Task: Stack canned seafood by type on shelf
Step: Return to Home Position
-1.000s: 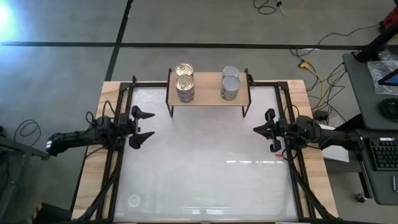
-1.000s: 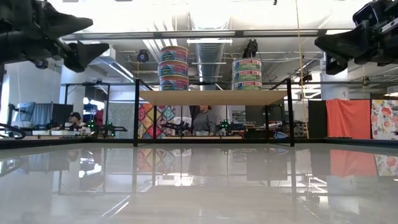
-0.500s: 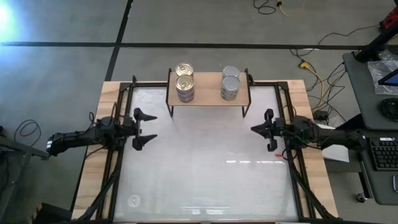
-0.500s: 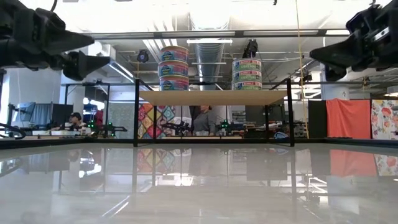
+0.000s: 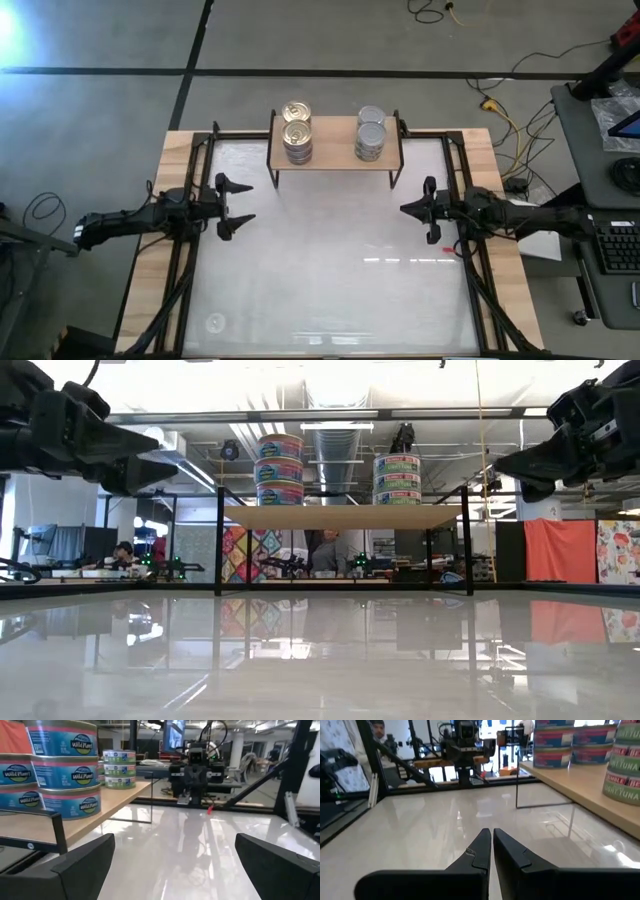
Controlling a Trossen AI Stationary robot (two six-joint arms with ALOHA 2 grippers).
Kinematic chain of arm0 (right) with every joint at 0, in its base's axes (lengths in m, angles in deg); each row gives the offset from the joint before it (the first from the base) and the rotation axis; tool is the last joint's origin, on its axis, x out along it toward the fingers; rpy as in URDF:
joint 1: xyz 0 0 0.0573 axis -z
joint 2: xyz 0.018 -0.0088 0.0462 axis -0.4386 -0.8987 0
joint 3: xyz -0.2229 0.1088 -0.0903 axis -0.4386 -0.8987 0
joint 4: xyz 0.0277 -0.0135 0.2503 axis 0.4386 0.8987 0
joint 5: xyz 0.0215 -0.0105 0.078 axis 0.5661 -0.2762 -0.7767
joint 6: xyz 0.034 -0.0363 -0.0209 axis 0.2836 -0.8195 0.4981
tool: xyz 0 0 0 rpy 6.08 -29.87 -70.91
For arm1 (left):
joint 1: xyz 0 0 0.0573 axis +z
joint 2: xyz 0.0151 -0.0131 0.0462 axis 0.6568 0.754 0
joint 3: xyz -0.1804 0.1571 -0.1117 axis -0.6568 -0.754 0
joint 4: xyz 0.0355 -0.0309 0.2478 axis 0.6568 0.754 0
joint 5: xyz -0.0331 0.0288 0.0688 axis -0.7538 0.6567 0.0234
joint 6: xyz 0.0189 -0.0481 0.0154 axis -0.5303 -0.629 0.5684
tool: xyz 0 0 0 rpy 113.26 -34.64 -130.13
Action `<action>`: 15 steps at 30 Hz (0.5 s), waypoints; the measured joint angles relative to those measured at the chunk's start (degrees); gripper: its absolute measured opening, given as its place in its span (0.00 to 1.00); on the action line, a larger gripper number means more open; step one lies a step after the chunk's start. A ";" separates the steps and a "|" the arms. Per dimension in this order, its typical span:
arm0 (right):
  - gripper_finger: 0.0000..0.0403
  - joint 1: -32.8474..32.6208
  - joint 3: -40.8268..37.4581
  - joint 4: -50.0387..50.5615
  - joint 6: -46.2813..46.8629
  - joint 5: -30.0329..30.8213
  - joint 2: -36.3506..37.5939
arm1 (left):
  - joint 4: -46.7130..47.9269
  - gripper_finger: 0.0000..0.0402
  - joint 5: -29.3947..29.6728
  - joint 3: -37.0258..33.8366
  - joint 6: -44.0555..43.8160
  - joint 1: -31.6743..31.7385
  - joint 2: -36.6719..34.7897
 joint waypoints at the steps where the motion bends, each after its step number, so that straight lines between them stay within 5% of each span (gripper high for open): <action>1: 0.03 0.00 0.00 0.01 -0.15 -0.01 -0.43 | -0.02 0.99 0.30 -0.01 0.52 0.00 0.25; 15: 0.03 0.00 0.00 0.03 -0.40 0.01 -3.81 | -0.14 0.99 0.75 -0.01 -4.70 0.00 4.63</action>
